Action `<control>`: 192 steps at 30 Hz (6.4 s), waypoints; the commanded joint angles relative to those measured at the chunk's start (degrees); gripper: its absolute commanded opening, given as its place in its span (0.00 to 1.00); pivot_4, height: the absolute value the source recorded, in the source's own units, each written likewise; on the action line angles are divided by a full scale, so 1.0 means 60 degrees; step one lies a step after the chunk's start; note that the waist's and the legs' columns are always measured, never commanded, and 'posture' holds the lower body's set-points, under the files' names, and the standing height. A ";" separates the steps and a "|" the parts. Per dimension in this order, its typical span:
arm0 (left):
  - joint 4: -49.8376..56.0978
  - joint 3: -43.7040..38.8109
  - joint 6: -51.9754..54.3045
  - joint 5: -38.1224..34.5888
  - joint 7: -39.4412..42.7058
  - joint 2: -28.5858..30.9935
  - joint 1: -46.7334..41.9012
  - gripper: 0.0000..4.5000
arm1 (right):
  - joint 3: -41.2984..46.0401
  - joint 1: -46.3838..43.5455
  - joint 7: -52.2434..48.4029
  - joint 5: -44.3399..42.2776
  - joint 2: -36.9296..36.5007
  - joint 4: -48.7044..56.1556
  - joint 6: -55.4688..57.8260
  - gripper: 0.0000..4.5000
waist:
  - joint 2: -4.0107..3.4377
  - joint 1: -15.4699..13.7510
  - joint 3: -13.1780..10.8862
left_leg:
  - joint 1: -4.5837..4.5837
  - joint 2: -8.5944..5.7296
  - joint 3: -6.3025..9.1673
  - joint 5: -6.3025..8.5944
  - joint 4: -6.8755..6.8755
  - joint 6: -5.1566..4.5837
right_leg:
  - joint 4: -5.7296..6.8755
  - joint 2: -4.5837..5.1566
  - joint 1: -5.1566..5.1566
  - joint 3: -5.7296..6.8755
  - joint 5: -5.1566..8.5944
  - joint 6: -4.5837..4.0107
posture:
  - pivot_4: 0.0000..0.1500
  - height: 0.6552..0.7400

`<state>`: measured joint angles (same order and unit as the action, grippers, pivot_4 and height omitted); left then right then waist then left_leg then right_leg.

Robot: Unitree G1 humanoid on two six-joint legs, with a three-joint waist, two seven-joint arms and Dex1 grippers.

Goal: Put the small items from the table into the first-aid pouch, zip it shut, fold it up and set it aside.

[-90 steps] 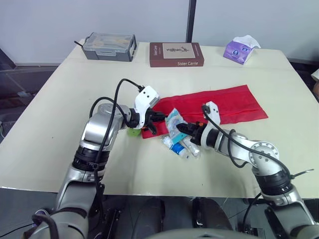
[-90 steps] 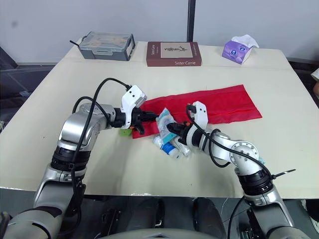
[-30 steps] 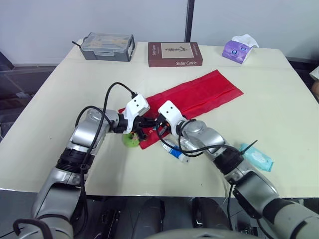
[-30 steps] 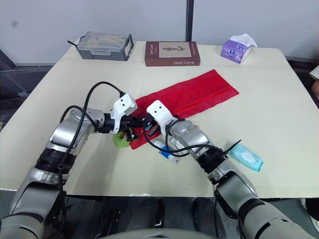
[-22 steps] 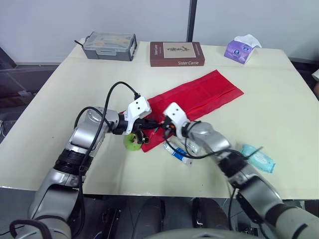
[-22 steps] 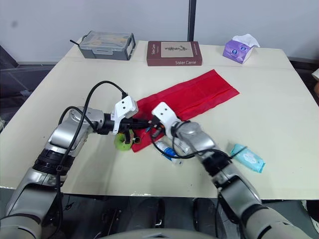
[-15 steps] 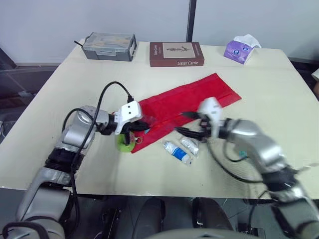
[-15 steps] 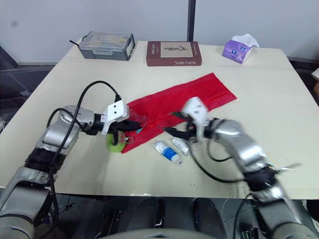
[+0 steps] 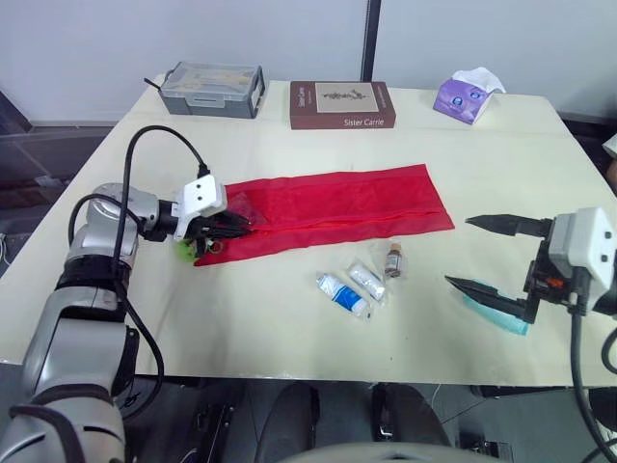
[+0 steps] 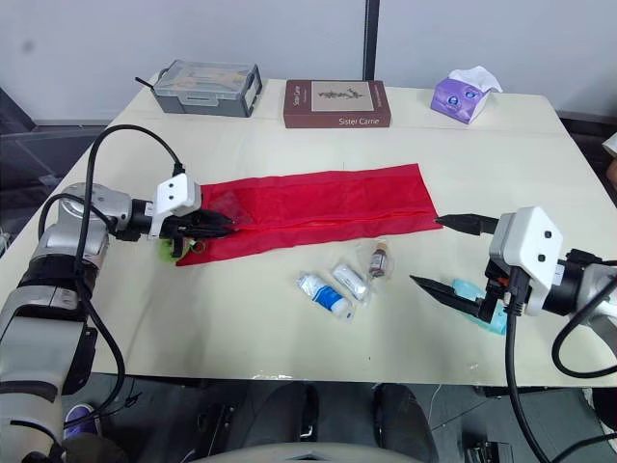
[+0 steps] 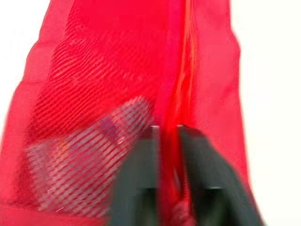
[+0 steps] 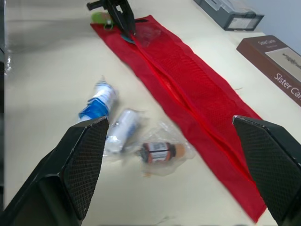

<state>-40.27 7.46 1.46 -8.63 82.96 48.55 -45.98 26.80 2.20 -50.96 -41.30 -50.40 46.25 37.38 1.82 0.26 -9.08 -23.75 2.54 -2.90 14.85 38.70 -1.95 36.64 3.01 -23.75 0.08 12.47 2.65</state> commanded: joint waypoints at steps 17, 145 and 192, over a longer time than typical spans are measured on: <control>0.2912 0.1382 0.3135 0.2012 -0.5726 -0.3431 -0.0034 0.69 | 0.3482 0.0497 0.0831 -0.3226 -0.1387 0.0335 0.0805 1.00 | 0.0002 -0.0186 0.0007 | 0.0007 -0.0027 0.0028 0.0000 0.0009 -0.0002 | -0.0007 -0.0010 0.0027 -0.0008 0.0002 0.0007 | 1.00 1.00; 0.4787 0.1068 0.4130 0.0188 -0.2947 -0.3322 0.0962 0.00 | -0.8230 -0.3798 0.5675 -0.0129 0.3606 -0.1532 0.6889 0.27 | -0.0009 0.0068 0.0019 | 0.0007 -0.0024 0.0048 0.0000 0.0009 -0.0003 | 0.0009 -0.0019 0.0015 -0.0020 0.0009 -0.0007 | 1.00 1.00; 0.5692 0.0931 0.3707 -0.0268 -0.2732 -0.3348 0.1454 0.00 | -0.4770 -0.6584 0.6506 0.0333 0.6871 -0.7418 0.5584 0.01 | -0.0027 0.0080 0.0020 | 0.0006 -0.0023 0.0031 0.0000 0.0002 -0.0003 | 0.0018 -0.0025 0.0000 -0.0039 -0.0001 0.0005 | 1.00 1.00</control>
<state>-9.25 11.92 25.06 -8.65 64.92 29.11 -37.45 -2.28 -36.10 -11.93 -40.63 -8.92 1.47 72.23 1.67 0.74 -8.96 -23.72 2.38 -2.72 14.85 38.71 -1.97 36.74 2.88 -23.75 -0.15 12.47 2.67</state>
